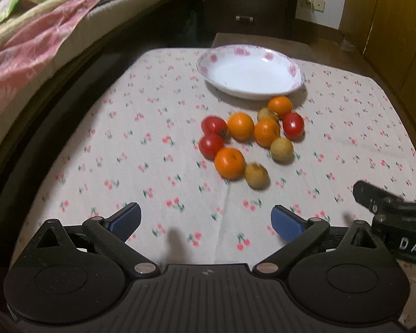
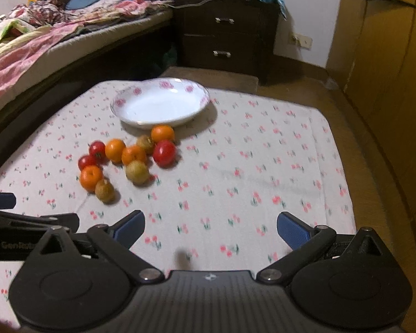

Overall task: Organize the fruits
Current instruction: 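Lower the right gripper onto a small brown fruit and close it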

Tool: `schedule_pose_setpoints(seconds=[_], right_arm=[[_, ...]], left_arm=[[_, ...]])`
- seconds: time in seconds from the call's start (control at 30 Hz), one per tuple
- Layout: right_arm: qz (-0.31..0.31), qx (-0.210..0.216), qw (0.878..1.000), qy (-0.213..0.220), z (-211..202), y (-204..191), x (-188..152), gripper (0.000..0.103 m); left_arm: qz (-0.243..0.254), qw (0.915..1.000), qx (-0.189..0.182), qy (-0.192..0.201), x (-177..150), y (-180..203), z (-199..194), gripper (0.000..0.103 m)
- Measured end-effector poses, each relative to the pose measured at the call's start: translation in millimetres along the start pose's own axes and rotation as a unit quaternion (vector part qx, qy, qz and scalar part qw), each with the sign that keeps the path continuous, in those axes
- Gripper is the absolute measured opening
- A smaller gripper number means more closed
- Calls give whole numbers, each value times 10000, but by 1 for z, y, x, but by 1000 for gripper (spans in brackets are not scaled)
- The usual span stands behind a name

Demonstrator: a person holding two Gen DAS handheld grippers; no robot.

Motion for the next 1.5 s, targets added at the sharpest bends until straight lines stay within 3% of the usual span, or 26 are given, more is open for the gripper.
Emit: schedule_pose_setpoints(seconds=[0.13, 0.2, 0.33, 0.47, 0.6, 0.77, 1.0, 1.3, 1.5], right_arm=[[-87, 101, 9999, 83, 9, 0, 21, 86], [-137, 234, 9996, 52, 15, -1, 30, 73], [-279, 699, 9971, -77, 28, -6, 44, 62], [-507, 1155, 9920, -59, 37, -16, 51, 33], [-833, 1375, 9868, -191, 50, -32, 55, 29], [-1096, 1590, 9808, -288, 63, -46, 58, 27], [-1150, 1661, 9788, -332, 78, -50, 64, 14], [-1207, 1576, 9796, -300, 82, -53, 67, 16], [-1141, 1749, 9764, -550, 93, -55, 68, 20]], left_arm=[[74, 10000, -4, 34, 14, -1, 6, 101], [114, 9999, 11, 18, 20, -1, 10, 101], [265, 9996, -64, -44, 26, -7, 15, 100], [235, 9996, -115, -135, 21, -15, 20, 101], [233, 9990, -270, -253, 19, -17, 26, 95], [256, 9989, -314, -255, 20, -18, 28, 95], [187, 9985, -395, -319, 21, -20, 31, 96], [263, 9984, -372, -324, 20, -17, 34, 98], [254, 9981, -438, -356, 21, -16, 35, 98]])
Point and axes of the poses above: each gripper's, at about its wrist camera, not at the fingertips, and z roughly the way its jaws point, y to its right, x to its top, the point moved 2 cm from there along z, roughly the way its jaws point, and after that the axes turned 10 degrees about -y, right-handed, at the moved point
